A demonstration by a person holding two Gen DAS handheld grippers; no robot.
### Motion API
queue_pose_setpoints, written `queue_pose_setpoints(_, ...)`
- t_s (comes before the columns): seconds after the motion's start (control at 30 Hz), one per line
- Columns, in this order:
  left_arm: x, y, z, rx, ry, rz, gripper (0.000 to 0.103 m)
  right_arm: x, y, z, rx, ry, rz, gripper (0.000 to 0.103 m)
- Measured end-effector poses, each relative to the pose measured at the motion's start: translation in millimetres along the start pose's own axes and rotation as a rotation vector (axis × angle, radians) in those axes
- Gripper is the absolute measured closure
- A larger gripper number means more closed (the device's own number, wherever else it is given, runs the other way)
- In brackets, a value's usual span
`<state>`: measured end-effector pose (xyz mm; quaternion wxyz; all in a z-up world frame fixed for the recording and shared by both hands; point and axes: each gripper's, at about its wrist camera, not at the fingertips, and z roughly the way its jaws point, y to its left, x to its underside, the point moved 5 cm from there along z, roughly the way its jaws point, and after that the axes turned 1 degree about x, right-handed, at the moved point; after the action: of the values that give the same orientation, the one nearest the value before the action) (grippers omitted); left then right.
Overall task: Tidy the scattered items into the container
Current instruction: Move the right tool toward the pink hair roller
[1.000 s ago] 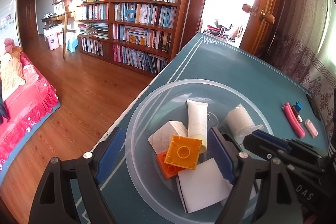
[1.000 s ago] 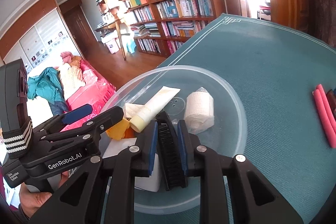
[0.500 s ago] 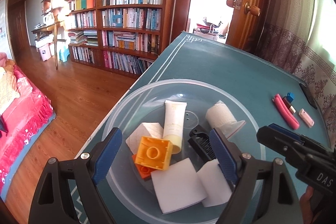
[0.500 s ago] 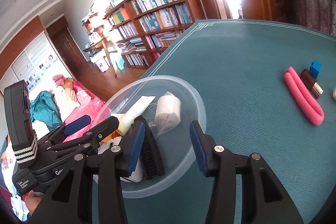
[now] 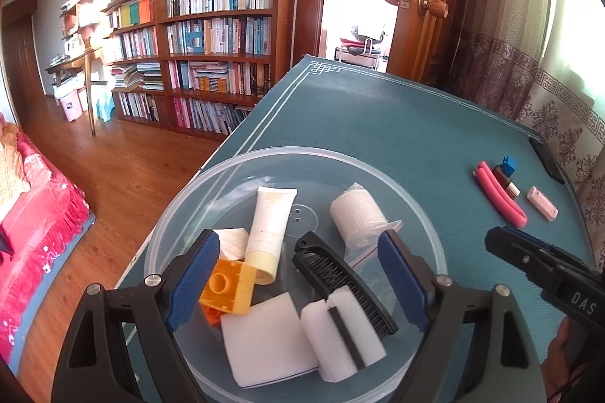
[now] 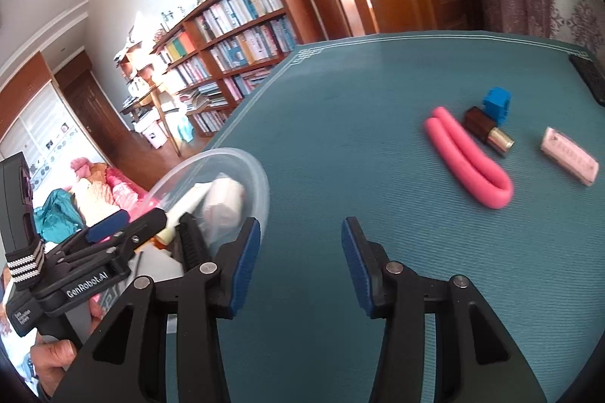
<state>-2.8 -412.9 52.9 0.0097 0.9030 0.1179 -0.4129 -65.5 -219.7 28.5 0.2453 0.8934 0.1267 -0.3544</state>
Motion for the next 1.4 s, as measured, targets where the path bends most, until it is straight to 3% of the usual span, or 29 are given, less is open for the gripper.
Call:
queue_pose_setpoints(0.27, -3.8, -27.8, 1.9, 0.012, 0.006, 0.034, 0.014, -1.4, -65.3, -20.2, 0.111, -0.02, 0.067, 0.055)
queue_pose_setpoints(0.8, -14.3, -127.7, 3.7, 0.088, -0.005, 0.227, 0.014, -33.3, -190.0, -56.0, 0.339, -0.088, 0.113, 0.055)
queue_pose_setpoints(1.07, -12.1, -163.1, 12.2, 0.14, 0.033, 0.27, 0.014, -51.5, -219.0, -40.9, 0.348, -0.069, 0.057, 0.055)
queue_pose_setpoints(1.4, -10.2, -187.5, 28.2, 0.139, 0.059, 0.296, 0.014, -57.2, -220.1, -16.5, 0.266, -0.004, -0.051, 0.055)
